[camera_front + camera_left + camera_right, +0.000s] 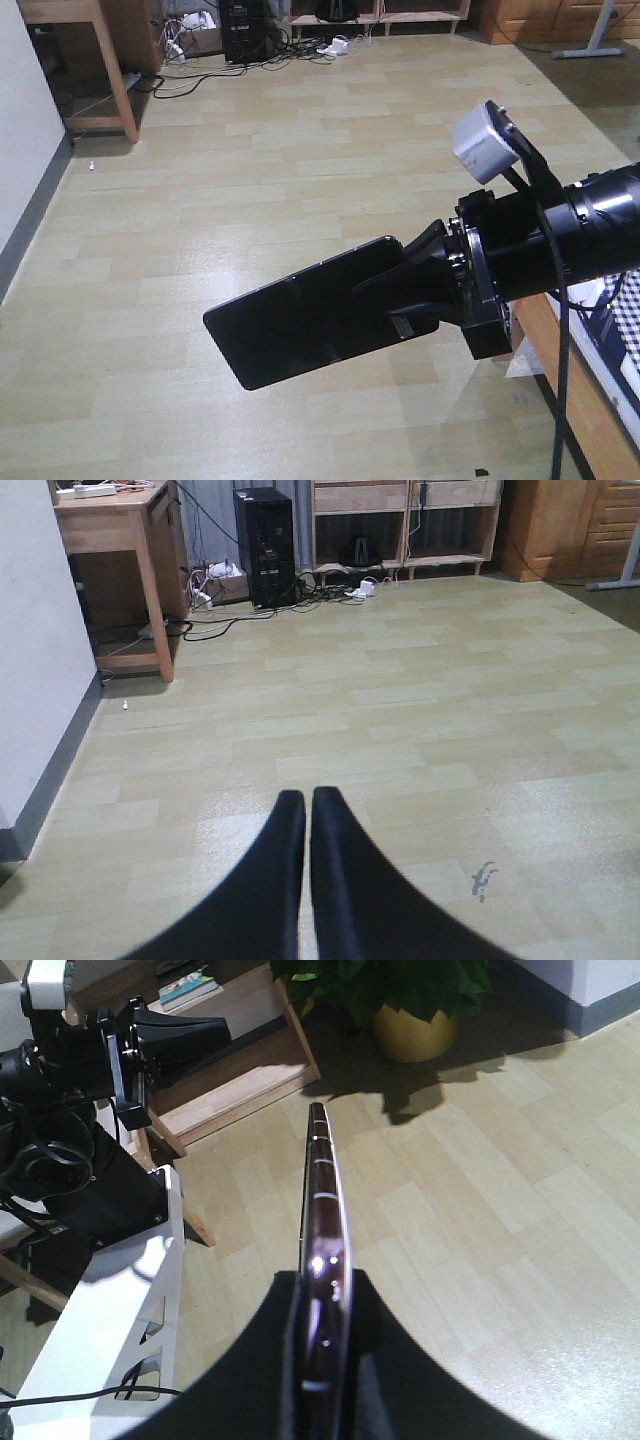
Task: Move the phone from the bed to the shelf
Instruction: 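Keep the phone held in the right gripper while driving across the floor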
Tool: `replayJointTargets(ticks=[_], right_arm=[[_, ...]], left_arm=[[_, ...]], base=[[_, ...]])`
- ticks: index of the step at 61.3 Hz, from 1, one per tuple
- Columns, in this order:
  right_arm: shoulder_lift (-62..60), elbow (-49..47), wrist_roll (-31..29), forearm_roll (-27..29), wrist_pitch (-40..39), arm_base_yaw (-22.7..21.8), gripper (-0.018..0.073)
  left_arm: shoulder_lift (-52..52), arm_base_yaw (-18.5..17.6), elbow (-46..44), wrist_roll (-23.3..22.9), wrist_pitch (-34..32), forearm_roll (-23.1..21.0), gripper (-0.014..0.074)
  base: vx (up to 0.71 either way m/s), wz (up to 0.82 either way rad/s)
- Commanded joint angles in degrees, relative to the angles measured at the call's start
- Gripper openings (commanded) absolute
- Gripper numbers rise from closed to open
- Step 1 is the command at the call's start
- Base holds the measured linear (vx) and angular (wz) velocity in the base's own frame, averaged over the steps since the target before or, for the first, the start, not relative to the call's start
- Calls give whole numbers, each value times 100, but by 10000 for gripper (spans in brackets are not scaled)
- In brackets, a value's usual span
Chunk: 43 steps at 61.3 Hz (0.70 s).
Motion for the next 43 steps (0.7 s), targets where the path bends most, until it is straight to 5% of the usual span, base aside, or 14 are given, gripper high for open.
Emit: replayJointTargets(ticks=[1,43], right_arm=[[-164,-133,-39,535,459,-8,-1],[-164,-133,-39,535,459,-8,-1]], left_arm=[[-27,-18,13,-22,-420,-37,1],[-27,-18,13,-22,-420,-37,1]], base=[[17,-5],[18,4]])
